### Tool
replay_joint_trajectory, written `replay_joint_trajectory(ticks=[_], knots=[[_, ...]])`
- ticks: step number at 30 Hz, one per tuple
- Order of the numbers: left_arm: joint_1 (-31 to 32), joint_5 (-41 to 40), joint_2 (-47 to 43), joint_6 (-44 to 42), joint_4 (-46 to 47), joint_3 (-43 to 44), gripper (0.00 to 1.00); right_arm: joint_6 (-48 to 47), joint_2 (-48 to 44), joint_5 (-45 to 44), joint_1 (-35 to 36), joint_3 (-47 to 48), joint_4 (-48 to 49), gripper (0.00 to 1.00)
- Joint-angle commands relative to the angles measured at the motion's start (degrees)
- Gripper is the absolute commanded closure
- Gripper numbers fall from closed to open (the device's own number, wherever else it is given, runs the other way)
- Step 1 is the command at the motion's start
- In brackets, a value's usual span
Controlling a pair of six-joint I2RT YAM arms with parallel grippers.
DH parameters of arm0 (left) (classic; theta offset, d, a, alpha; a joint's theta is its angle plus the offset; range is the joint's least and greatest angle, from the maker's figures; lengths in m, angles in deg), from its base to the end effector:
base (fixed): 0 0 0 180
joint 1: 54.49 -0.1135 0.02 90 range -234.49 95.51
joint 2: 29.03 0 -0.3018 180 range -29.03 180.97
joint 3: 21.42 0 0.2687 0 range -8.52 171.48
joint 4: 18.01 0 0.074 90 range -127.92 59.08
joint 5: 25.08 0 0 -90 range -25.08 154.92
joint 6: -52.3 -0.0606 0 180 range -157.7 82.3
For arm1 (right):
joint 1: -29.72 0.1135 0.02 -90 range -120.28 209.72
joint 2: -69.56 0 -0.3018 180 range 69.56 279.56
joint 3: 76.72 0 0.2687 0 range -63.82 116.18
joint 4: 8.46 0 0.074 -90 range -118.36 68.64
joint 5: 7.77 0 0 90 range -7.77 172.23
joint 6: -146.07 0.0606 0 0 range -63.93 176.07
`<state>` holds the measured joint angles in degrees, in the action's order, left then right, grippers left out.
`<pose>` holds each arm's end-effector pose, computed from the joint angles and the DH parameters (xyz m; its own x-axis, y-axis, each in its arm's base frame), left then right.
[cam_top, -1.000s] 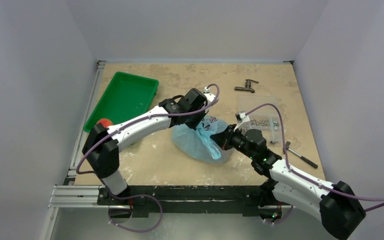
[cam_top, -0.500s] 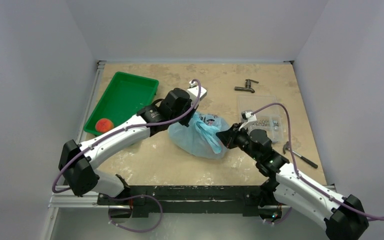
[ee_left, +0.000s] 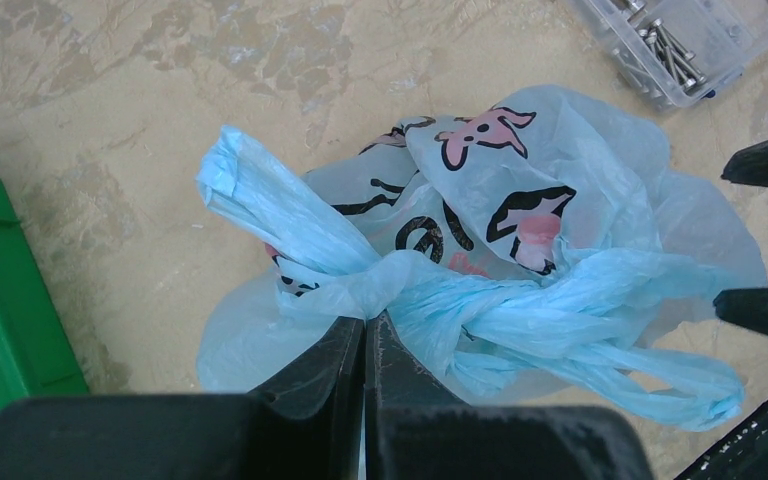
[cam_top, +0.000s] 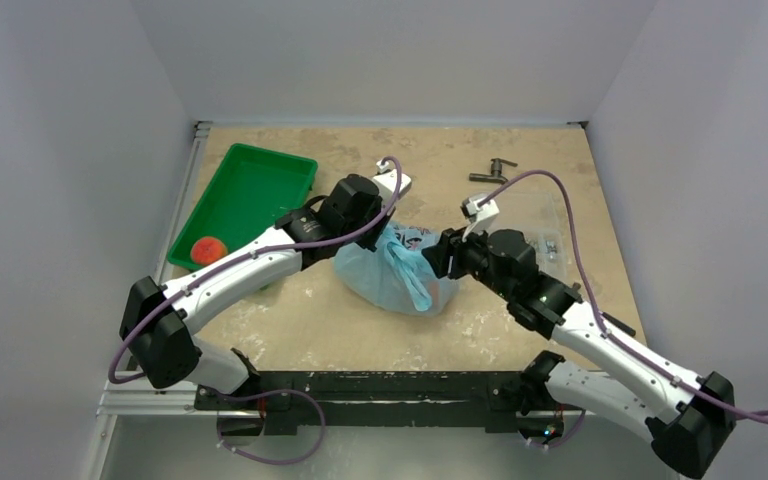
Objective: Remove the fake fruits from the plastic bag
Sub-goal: Untie the plastic bag at the center of the board.
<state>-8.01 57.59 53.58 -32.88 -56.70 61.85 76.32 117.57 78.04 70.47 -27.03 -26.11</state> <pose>0.2504 -0.2525 0.3333 -0.4774 0.3816 -0.7915 0.6121 0.7907 0.0121 0.1665 0.1376 0.3087 -0.4025 0.1089 -0.9089 -0.4887 0.8140 0.3139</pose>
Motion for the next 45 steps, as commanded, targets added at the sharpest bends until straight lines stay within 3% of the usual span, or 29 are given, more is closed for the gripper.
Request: replay_joint_trajectory(ticks=[1,13,19,28,34,37,40,45], knots=[[-0.4,0.3,0.1,-1.1,1.6,1.1,1.0,-7.6,5.2,-1.4,4.6,5.4,-0.2,0.5],[-0.4,1.3,0.1,-0.9,1.7,1.2,1.0,-15.3,18.8,-8.0,11.4,11.2,3.1,0.5],[-0.5,1.3,0.0,-0.8,1.7,1.1,1.0,-13.0,20.5,-13.2,12.3,9.2,7.0,0.62],[-1.9,-2.7,-2.0,0.6,2.3,0.0,1.0,1.0,11.2,-14.6,12.3,-1.2,14.9,1.0],[-6.1,-2.3,-4.9,4.1,4.1,-1.7,1.0,19.9,-6.5,-15.8,12.2,-20.5,25.9,1.0],[-7.6,0.4,-5.2,5.2,5.0,-2.1,1.0,27.5,-12.3,-19.2,12.2,-25.0,24.2,1.0],[-7.8,1.5,-4.8,5.1,5.0,-2.0,1.0,24.4,-13.5,-19.5,12.2,-24.7,23.2,1.0],[-7.8,2.9,-4.4,5.1,4.9,-1.7,1.0,15.1,-7.9,-19.7,12.3,-15.3,14.1,1.0]])
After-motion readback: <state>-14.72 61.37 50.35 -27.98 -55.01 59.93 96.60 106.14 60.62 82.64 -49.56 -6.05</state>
